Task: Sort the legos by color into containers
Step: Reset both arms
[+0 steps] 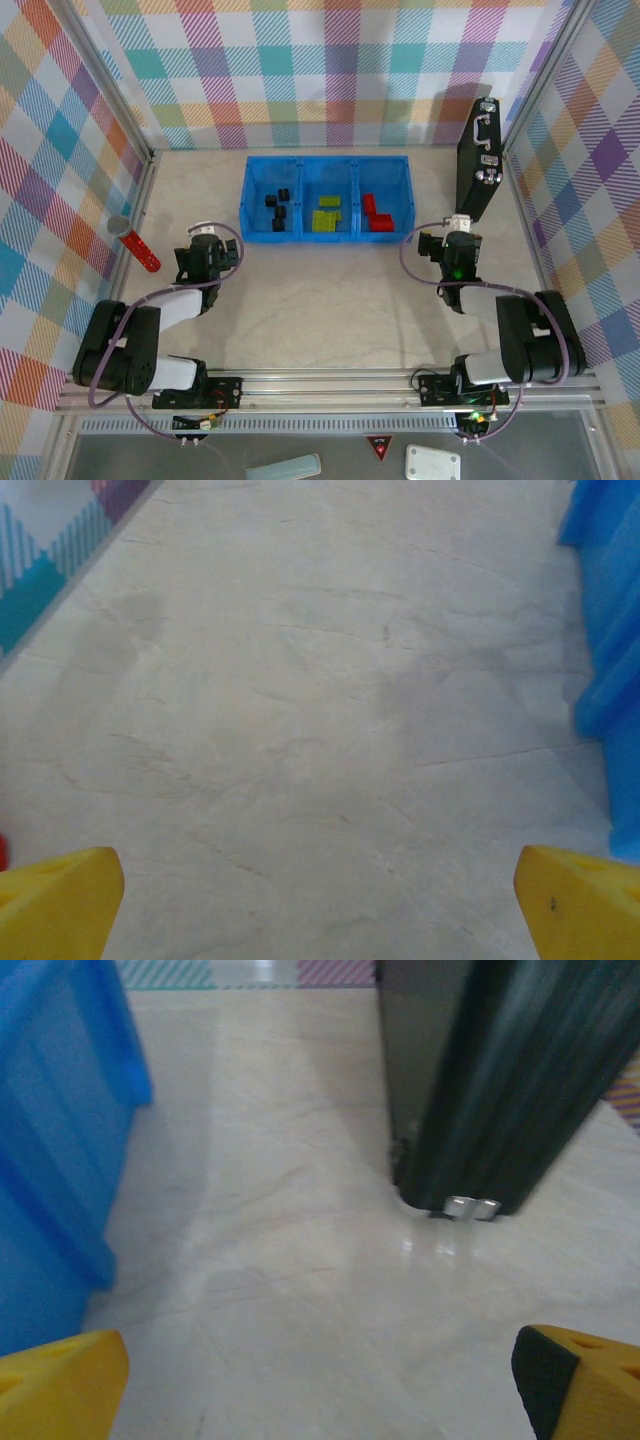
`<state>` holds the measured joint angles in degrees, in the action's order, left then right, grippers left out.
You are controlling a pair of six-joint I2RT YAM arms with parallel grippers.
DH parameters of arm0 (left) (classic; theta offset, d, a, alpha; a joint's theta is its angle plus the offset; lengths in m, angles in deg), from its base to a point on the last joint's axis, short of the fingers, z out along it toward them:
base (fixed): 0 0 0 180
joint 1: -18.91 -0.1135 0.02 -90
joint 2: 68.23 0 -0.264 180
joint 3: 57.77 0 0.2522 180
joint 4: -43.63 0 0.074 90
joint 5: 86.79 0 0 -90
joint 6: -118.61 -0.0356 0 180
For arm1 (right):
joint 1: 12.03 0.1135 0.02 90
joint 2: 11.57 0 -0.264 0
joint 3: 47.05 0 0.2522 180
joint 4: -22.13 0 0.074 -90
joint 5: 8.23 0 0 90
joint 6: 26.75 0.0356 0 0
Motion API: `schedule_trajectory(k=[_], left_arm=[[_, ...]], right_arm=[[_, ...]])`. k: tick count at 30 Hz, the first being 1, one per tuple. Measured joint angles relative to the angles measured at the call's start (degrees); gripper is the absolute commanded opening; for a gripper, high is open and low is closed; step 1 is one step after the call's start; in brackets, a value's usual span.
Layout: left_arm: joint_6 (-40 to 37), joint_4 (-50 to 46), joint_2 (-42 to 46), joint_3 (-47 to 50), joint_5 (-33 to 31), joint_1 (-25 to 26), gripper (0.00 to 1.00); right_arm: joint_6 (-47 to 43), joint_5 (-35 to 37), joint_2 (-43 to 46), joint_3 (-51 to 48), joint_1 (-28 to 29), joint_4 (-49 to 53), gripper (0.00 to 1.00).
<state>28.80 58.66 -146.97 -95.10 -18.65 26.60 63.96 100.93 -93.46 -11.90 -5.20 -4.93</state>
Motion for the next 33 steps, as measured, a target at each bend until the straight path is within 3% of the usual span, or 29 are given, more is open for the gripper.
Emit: schedule_trajectory(k=[8,15,33], left_arm=[[-0.1,16.1,-10.0,0.6,8.7,-2.6,1.00],[-1.0,17.4,-11.7,0.5,13.2,-2.7,1.00],[-1.2,17.9,-11.7,0.5,13.5,-2.8,1.00]], right_arm=[[-0.5,-8.0,-3.9,0.0,-2.4,-5.9,0.99],[-0.5,-9.6,-5.7,0.0,-2.8,-7.7,0.99],[-0.1,-9.4,-5.7,0.0,-2.8,-7.6,0.99]])
